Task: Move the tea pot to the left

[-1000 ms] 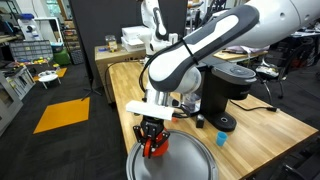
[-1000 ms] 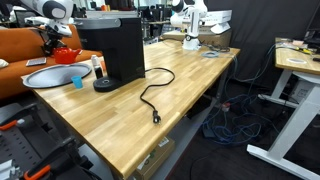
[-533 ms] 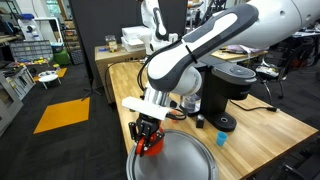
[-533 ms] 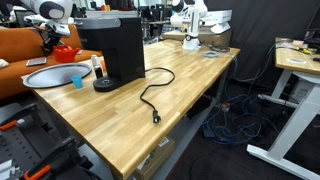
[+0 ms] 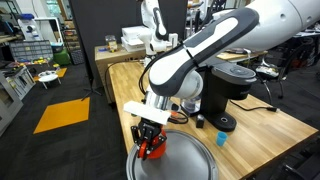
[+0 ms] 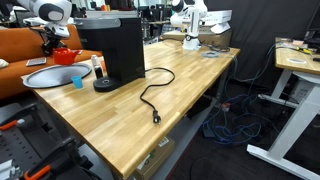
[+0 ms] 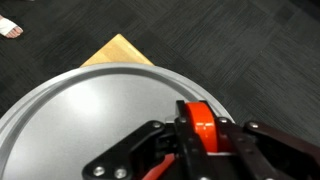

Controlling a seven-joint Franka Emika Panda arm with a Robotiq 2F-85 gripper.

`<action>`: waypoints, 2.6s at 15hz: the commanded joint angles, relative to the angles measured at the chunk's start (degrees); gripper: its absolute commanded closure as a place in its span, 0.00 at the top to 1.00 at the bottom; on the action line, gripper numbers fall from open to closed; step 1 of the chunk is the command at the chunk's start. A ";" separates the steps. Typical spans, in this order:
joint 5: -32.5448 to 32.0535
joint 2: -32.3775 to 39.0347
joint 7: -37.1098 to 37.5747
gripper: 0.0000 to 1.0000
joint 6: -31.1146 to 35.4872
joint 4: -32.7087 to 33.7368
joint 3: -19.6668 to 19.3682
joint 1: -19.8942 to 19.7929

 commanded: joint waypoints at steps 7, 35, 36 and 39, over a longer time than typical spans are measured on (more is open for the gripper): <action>-1.40 0.75 1.20 0.04 -1.10 1.08 -0.13 -0.12; -6.50 4.79 1.42 1.00 -6.07 4.93 -0.63 -0.66; -6.60 3.99 1.33 1.00 -6.06 4.22 -0.64 -0.60; -6.45 2.10 -0.06 1.00 -5.78 2.49 -0.29 -1.09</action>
